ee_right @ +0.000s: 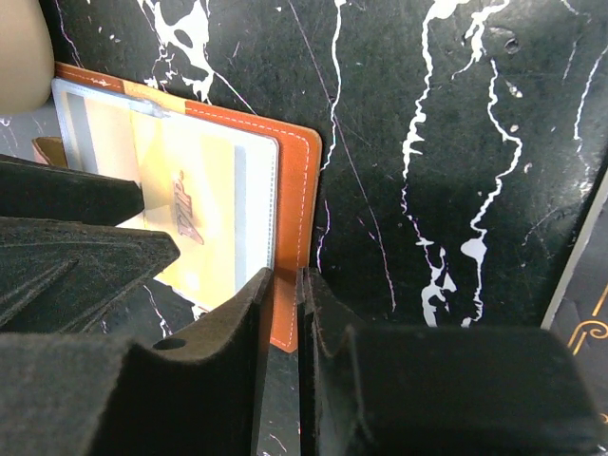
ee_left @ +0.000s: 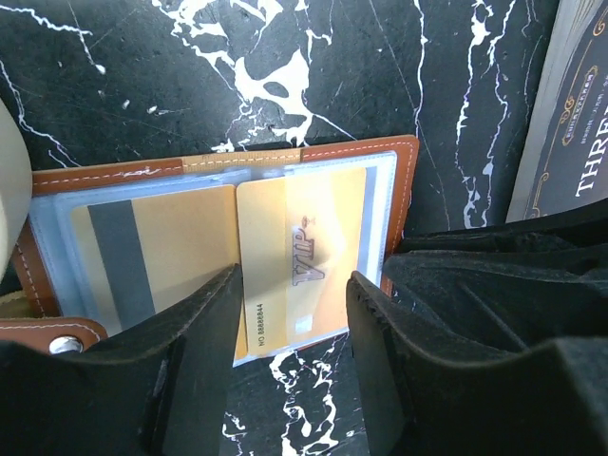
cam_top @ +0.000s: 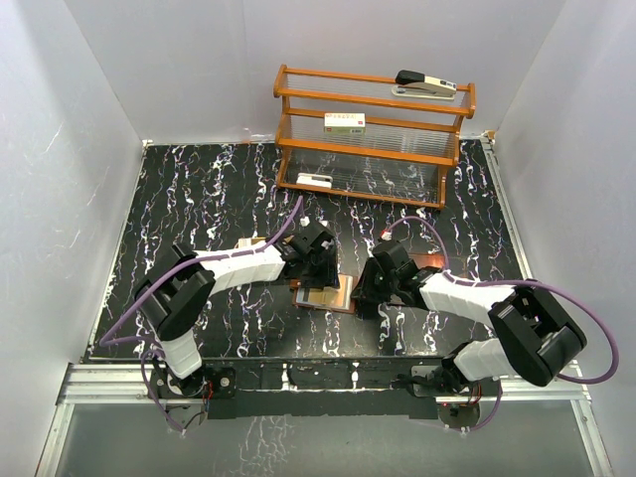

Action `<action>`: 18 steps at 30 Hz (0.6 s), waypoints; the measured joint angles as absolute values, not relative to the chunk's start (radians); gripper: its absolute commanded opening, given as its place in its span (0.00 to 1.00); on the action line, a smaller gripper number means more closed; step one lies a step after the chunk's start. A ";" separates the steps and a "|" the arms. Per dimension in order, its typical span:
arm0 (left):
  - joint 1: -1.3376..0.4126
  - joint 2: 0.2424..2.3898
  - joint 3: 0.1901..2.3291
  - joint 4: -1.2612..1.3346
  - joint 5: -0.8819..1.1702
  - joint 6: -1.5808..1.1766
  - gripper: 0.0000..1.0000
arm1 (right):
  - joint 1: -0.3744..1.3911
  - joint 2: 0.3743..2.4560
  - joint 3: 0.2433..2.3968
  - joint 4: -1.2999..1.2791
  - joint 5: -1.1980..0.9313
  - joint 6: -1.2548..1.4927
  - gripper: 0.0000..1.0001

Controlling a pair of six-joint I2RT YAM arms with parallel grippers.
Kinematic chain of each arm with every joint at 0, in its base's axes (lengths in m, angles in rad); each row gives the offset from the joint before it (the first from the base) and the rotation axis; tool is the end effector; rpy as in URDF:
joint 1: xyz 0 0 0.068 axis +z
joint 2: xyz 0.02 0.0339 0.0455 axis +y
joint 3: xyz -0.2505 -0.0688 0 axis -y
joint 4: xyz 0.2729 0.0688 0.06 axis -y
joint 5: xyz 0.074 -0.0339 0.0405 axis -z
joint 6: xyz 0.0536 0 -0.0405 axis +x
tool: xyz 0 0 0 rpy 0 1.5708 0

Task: Put the credit cards into the card holder
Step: Insert the credit card into the card holder.

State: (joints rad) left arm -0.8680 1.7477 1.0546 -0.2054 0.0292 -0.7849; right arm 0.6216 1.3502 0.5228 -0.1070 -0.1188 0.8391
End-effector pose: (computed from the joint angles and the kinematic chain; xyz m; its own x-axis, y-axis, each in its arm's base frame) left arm 0.2521 -0.3000 0.1321 -0.9051 -0.0245 -0.4244 0.1905 0.8692 -0.4563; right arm 0.2155 0.1622 0.0953 -0.9097 0.2572 -0.3261 0.0619 0.8604 0.5059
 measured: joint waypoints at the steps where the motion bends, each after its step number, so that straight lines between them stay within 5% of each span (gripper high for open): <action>1: -0.868 1.751 1.055 -0.199 0.037 -0.785 0.44 | 0.622 1.351 0.522 -0.104 -0.119 0.839 0.15; 18: -0.861 1.752 1.017 -0.080 0.155 -0.830 0.39 | 0.622 1.332 0.521 -0.134 -0.084 0.820 0.15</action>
State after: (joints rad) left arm -0.8608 1.7515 1.0172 -0.0795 0.1547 -0.8303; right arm 0.6216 1.3315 0.5209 -0.1345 -0.0845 0.8200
